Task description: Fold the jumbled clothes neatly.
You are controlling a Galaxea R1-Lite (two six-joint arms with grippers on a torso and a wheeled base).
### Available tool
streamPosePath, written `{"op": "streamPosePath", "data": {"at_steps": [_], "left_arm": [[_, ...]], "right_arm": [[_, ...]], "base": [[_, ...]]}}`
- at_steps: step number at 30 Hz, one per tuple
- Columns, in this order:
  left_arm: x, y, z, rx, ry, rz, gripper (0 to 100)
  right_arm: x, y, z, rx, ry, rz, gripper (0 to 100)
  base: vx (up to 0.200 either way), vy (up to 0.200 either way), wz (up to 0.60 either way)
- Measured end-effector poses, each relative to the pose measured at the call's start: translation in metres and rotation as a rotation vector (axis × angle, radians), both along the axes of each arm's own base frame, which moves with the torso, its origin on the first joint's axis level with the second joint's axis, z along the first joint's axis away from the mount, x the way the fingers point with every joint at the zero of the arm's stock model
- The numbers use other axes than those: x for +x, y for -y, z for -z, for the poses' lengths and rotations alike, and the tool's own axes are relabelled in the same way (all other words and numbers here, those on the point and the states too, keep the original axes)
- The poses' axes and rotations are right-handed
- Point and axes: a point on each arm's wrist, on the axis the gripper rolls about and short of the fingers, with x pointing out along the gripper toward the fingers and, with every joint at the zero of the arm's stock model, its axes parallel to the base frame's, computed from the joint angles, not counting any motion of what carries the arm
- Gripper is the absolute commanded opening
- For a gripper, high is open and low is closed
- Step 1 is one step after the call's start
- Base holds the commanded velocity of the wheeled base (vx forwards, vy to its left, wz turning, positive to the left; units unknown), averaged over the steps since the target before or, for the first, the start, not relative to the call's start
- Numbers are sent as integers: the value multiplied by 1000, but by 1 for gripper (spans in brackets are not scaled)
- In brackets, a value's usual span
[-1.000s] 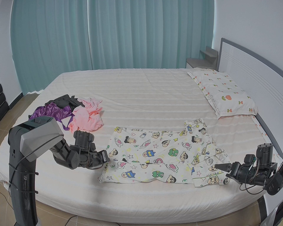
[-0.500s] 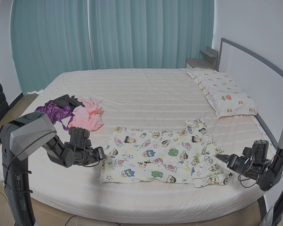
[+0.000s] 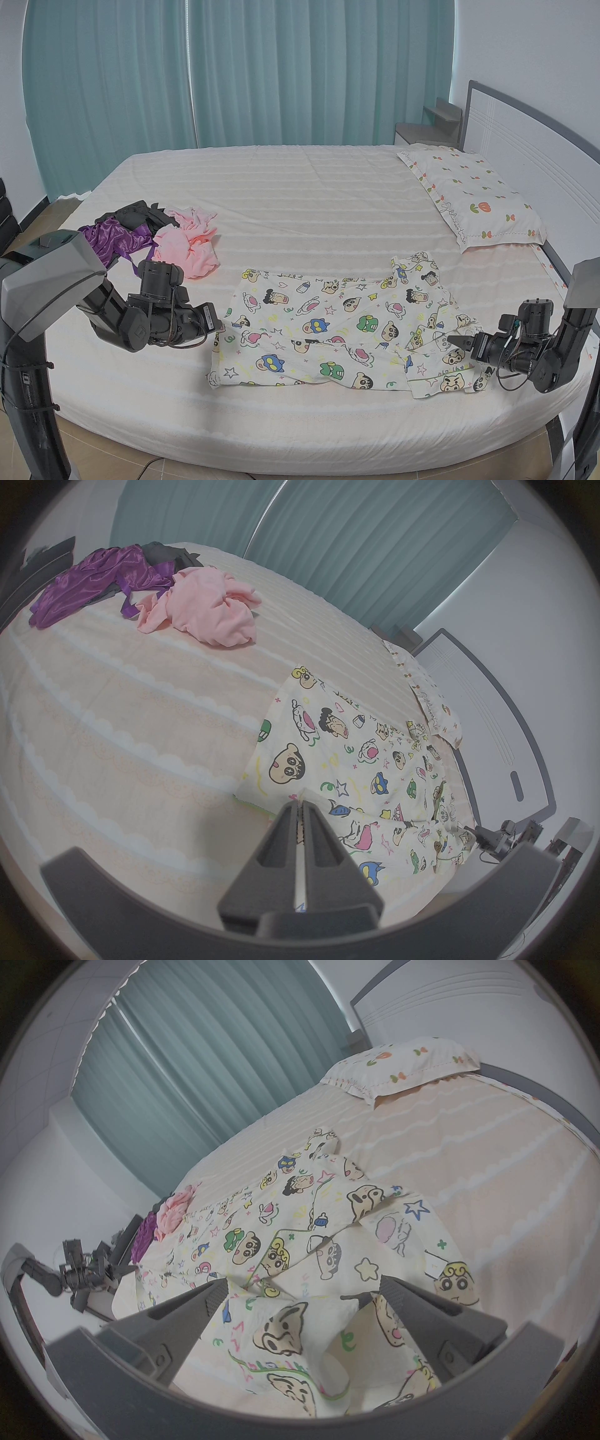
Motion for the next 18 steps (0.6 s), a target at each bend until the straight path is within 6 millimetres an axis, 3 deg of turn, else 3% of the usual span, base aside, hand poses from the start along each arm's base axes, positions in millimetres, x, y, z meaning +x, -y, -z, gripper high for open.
{"op": "streamPosePath", "data": {"at_steps": [7, 8, 18], "left_arm": [[-2, 0, -1, -1, -2, 1, 0], [-3, 0, -1, 0, -3, 2, 0], [-11, 0, 1, 5, -24, 5, 0]], "right_arm": [[6, 0, 15, -3, -21, -62, 100], [8, 0, 17, -3, -23, -63, 0], [13, 4, 27, -3, -32, -53, 0]], "base": [[0, 0, 0], [0, 0, 0], [0, 0, 0]]}}
